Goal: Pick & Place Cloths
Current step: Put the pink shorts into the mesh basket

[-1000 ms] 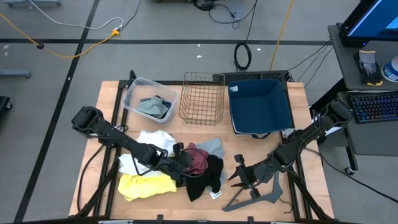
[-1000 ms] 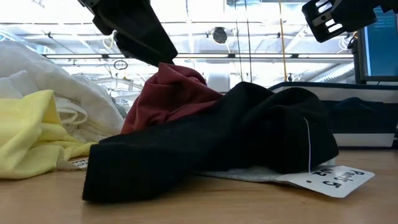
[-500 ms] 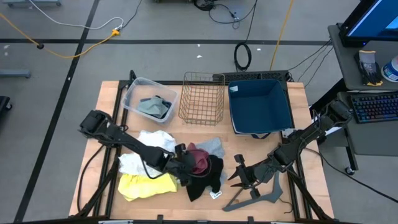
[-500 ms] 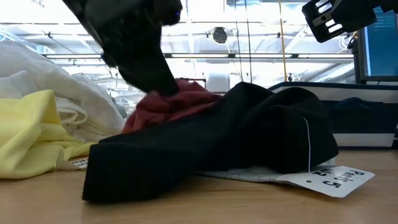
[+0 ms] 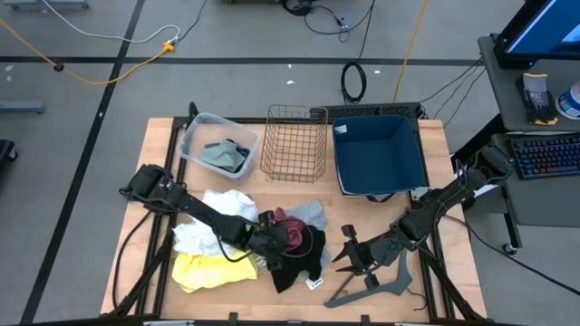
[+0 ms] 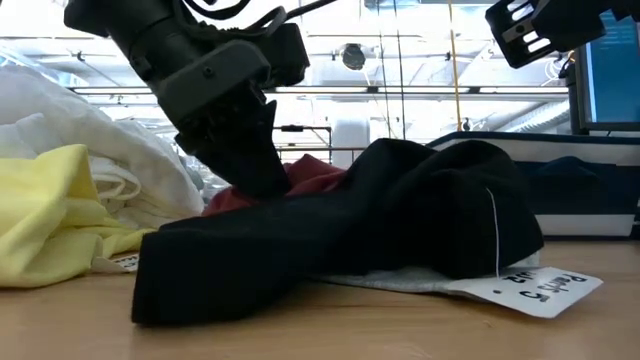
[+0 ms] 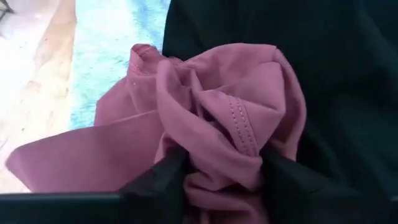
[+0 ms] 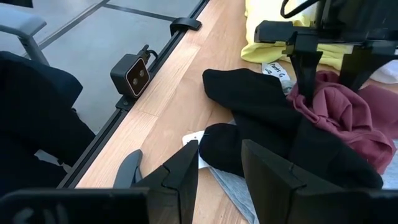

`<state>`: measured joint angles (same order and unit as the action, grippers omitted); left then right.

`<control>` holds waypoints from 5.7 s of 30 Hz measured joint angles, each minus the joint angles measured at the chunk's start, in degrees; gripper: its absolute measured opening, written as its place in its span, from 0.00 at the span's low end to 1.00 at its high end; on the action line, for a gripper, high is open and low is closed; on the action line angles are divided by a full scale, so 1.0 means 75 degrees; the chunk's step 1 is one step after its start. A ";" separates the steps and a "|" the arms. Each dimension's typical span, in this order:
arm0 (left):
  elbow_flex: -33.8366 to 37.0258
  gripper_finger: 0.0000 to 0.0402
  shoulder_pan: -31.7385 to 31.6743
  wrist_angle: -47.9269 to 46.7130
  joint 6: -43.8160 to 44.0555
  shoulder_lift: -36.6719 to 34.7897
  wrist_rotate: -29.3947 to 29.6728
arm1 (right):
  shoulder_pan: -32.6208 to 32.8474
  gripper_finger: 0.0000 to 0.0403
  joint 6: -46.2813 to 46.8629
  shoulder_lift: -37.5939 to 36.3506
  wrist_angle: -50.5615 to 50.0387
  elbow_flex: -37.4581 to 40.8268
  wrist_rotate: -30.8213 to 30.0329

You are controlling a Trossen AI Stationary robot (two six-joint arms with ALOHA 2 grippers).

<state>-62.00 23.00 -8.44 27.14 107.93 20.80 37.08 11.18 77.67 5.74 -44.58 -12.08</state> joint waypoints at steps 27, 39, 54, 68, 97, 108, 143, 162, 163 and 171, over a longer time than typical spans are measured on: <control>-0.0004 0.02 0.0103 0.0083 -0.0660 -0.2052 -0.0803 | 0.0000 0.29 0.0014 0.0000 0.0003 0.0000 -0.0009; 0.0000 0.01 0.0419 0.0995 -0.1405 -0.3517 -0.0770 | -0.0003 0.29 0.0015 0.0000 0.0006 0.0000 -0.0006; -0.0006 0.02 0.0309 0.2322 -0.3757 -0.4546 -0.0776 | -0.0003 0.29 0.0015 0.0000 0.0002 0.0000 -0.0003; -0.0006 0.02 0.0286 0.2590 -0.6546 -0.4946 -0.2258 | -0.0003 0.29 -0.0002 0.0000 0.0003 0.0000 0.0017; -0.0006 0.02 0.0323 0.2604 -0.8461 -0.4956 -0.6553 | -0.0003 0.29 -0.0216 0.0000 0.0000 0.0000 0.0012; -0.0006 0.01 0.0533 0.2499 -1.0218 -0.4956 -0.7571 | -0.0003 0.29 -0.0216 0.0000 0.0000 0.0000 -0.0003; -0.0006 0.02 0.0468 0.3808 -0.5340 -0.4886 -0.1204 | -0.0003 0.29 -0.0385 0.0001 -0.0003 0.0000 -0.0012; -0.0006 0.01 -0.1562 0.3333 -0.3770 -0.4889 0.1728 | -0.0003 0.29 -0.0388 0.0000 -0.0003 0.0000 -0.0009; -0.0006 0.01 -0.1690 0.3329 -0.3775 -0.4889 0.1733 | -0.0003 0.29 -0.0388 0.0000 -0.0003 0.0000 -0.0009; -0.0004 0.01 -0.2622 0.3327 -0.3953 -0.4889 0.1787 | -0.0003 0.29 -0.0472 0.0000 -0.0003 0.0000 -0.0009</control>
<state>-62.03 3.34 16.51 -2.50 71.26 34.20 37.06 7.64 77.67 5.72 -44.58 -12.14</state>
